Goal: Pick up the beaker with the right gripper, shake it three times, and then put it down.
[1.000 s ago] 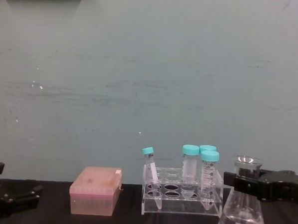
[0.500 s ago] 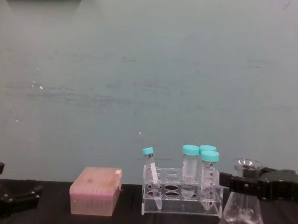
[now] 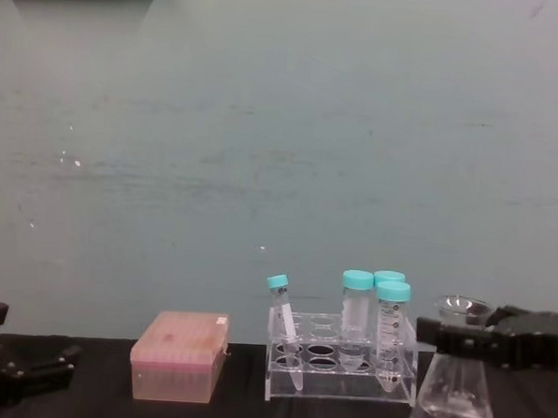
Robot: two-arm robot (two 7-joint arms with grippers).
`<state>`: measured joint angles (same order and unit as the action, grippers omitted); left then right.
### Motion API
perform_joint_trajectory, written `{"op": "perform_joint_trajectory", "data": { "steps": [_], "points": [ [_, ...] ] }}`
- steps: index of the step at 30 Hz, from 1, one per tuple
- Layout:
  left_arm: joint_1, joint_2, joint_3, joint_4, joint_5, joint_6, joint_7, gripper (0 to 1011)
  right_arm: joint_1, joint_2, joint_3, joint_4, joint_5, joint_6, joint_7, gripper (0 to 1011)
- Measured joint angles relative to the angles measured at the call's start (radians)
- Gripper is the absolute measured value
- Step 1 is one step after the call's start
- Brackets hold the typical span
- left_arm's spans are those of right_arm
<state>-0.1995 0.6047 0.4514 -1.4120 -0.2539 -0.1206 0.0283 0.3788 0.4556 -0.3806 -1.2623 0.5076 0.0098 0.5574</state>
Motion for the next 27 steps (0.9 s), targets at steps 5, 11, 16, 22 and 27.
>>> {"op": "perform_joint_trajectory", "data": {
  "steps": [5, 11, 16, 22, 27],
  "points": [
    [0.0, 0.0, 0.0, 0.0, 0.0, 0.0, 0.0, 1000, -0.017, 0.019, 0.023, -0.033, 0.029, -0.013, 0.019, 1000],
    [0.0, 0.0, 0.0, 0.0, 0.0, 0.0, 0.0, 1000, -0.029, 0.041, 0.064, -0.071, 0.107, -0.035, 0.072, 1000],
    [0.0, 0.0, 0.0, 0.0, 0.0, 0.0, 0.0, 1000, -0.049, 0.027, 0.132, -0.087, 0.119, -0.127, -0.019, 1000],
    [0.0, 0.0, 0.0, 0.0, 0.0, 0.0, 0.0, 1000, -0.075, 0.014, 0.179, -0.062, -0.034, -0.182, -0.249, 1000],
    [0.0, 0.0, 0.0, 0.0, 0.0, 0.0, 0.0, 1000, -0.109, 0.021, 0.195, -0.046, -0.082, -0.158, -0.31, 1000]
  ]
}}
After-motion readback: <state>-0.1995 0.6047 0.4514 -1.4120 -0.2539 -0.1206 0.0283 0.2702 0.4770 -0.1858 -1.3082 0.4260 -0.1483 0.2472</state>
